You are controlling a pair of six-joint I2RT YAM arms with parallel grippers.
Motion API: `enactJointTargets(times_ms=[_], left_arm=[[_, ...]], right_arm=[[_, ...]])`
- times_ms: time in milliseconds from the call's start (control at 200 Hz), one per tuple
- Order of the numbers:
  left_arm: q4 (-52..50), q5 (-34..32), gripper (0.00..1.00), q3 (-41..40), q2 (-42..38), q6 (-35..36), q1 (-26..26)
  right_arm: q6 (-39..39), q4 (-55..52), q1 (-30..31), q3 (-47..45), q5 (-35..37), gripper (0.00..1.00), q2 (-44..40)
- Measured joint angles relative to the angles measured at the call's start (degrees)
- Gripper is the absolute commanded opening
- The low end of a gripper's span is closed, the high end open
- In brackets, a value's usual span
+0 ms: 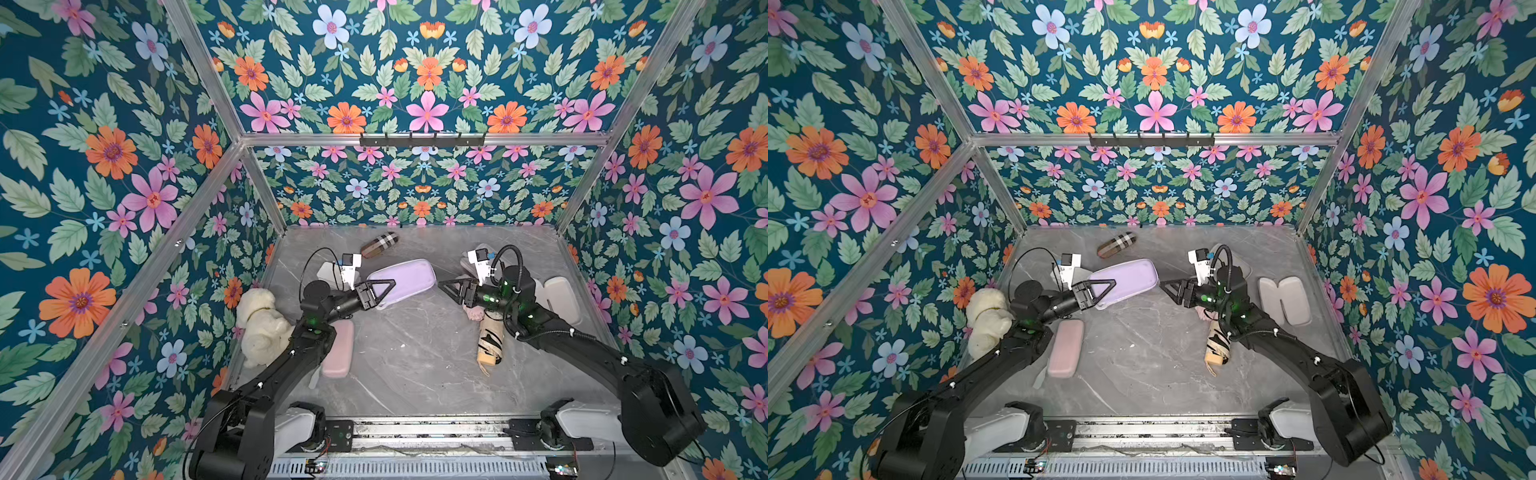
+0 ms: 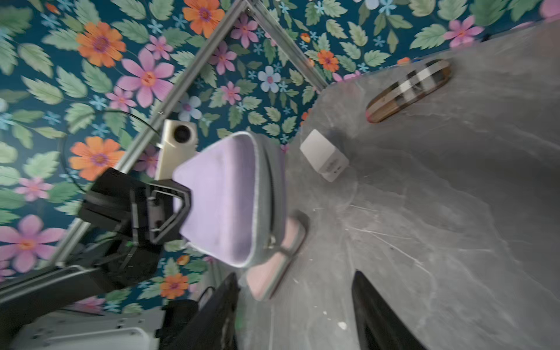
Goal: Put umbrellas into zippered umbrella sleeves
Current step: Adjust the umbrella sleeve, then zip the zipper on the umbrella sleeve.
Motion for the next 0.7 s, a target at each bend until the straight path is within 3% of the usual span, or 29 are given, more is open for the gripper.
enactJointTargets(times_ms=[175,350,700], left_arm=[[-3.04,-0.02,0.1,0.5,-0.37,1.22,0.11],[-5.66,0.87,0.1,0.48,-1.16,1.7,-0.02],[-10.78,1.75,0.09,1.03,-2.08,4.57,0.0]], right_arm=[[-20.61,-3.78,7.06,-2.34,12.79,0.47,-1.7],[-35.71,-3.43,10.25,-0.48,18.78,0.43,0.39],[-47.98,-1.73,11.37,2.73,20.96,0.23,3.74]])
